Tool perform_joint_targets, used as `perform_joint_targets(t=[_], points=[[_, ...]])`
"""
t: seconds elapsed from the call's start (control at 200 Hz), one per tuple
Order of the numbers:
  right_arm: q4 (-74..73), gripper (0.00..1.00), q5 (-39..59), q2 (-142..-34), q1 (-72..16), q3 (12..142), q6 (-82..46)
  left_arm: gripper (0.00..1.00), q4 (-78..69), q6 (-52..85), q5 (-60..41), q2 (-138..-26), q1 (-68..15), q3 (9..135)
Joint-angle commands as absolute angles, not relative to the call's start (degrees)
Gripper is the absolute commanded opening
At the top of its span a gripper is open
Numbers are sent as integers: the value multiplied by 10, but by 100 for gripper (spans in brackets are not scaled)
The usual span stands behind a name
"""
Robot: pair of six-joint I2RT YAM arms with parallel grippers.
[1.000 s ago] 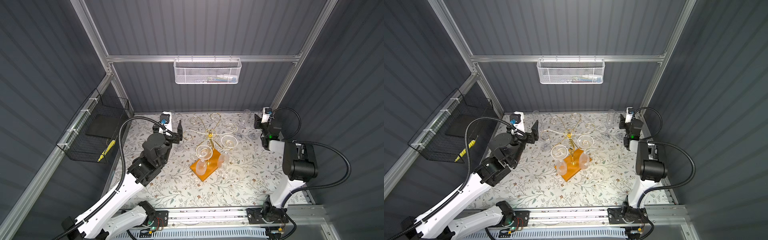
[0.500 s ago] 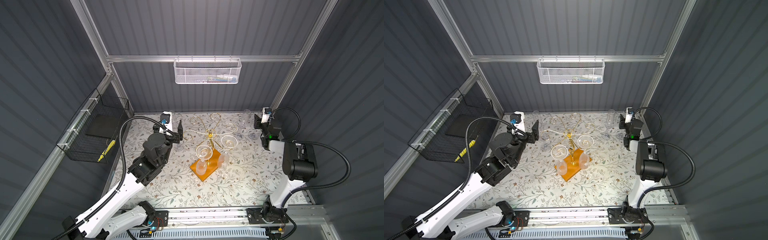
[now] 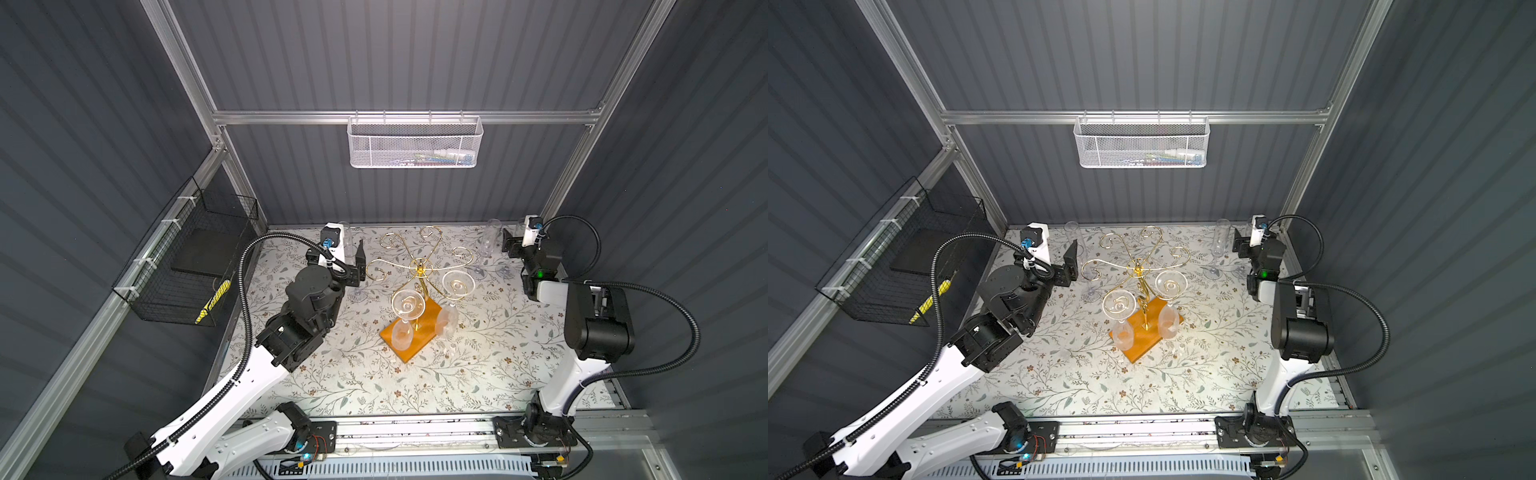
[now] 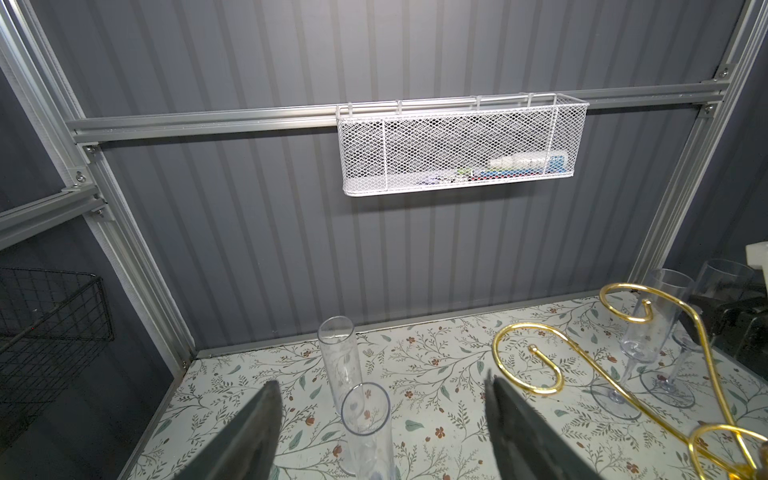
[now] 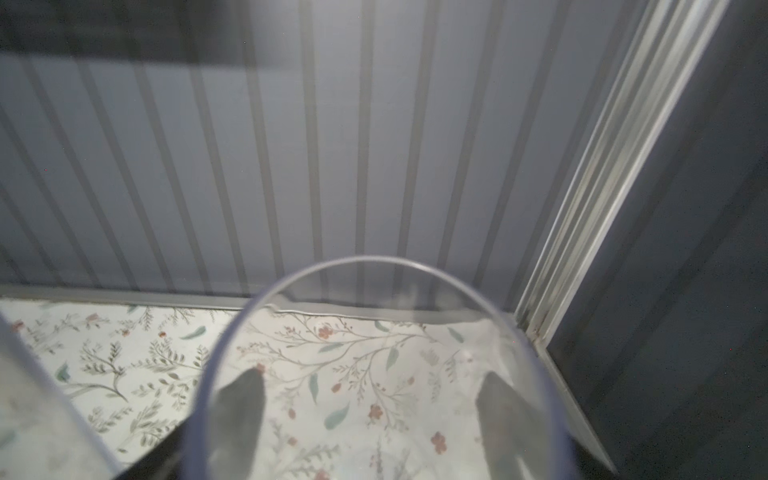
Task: Take the wine glass off the wine glass rack
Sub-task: 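Open the right gripper and withdraw from the standing glass while the left arm retracts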
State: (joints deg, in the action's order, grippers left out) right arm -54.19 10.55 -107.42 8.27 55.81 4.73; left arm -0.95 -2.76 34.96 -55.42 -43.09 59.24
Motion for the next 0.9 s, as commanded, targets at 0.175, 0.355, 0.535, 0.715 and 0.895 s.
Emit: perform_joint_targets(t=[0.175,0.355,0.535,0.715,0.895], points=[[-549,99,93,-1021,86,535,58,79,-13,-29,337,-547,-428,603],[-512,99,84,-953,87,527,60,79,-2,-24,328,-519,-427,599],[-456,99,62,-871,87,516,36,79,64,0,327,-479,-428,609],[-368,99,50,-771,86,494,-4,79,158,45,310,-434,-428,628],[-242,99,36,-665,85,468,-41,79,227,99,266,-393,-428,636]])
